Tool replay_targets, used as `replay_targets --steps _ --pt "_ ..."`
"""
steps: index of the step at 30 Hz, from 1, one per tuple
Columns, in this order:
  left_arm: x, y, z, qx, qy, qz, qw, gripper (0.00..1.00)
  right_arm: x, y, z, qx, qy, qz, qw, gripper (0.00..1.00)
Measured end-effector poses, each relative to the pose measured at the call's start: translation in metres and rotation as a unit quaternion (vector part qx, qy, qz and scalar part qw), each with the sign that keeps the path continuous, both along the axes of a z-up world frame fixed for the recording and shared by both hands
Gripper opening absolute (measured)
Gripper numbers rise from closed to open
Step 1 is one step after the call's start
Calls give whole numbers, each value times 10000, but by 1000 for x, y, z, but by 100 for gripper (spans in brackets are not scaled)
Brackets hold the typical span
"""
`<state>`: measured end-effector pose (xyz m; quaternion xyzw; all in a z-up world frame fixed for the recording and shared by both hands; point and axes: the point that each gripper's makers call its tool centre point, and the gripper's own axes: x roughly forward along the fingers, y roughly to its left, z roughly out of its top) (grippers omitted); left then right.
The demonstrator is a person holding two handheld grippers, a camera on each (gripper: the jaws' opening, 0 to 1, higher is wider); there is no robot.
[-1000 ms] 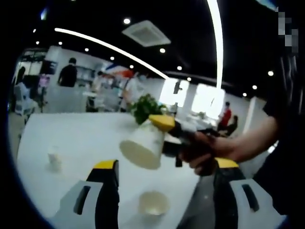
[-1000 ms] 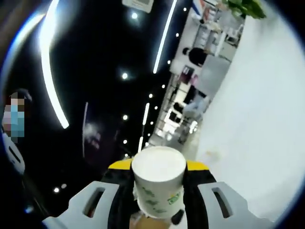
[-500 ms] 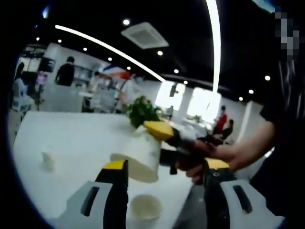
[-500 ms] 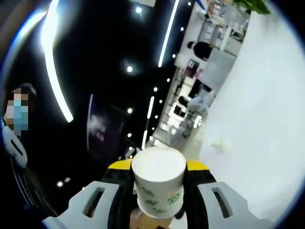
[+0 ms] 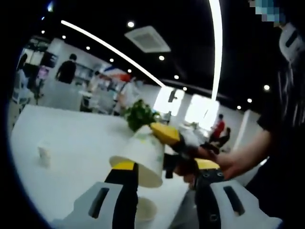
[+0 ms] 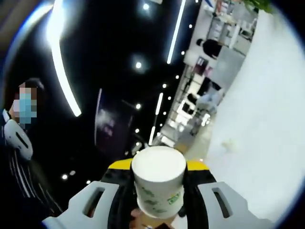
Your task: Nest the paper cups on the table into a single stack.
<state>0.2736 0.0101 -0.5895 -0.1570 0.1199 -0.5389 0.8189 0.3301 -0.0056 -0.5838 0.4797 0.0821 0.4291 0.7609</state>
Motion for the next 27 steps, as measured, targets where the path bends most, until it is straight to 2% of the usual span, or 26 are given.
replay_targets --steps 4,7,18,27 --pt "-4 1 0 -57 64 -92 9999 27 -7 2 9 -63 -414 152 9990 37" --pt "-7 2 0 -86 115 -144 9998 22 -14 4 15 -239 -777 284 9963 37" --pt "-17 -4 3 -242 259 -363 9987 7 -31 5 20 -177 -998 617 9929 37" --pt "-29 -10 9 -434 373 -696 9959 1 -41 4 25 -52 -1225 823 9890 37"
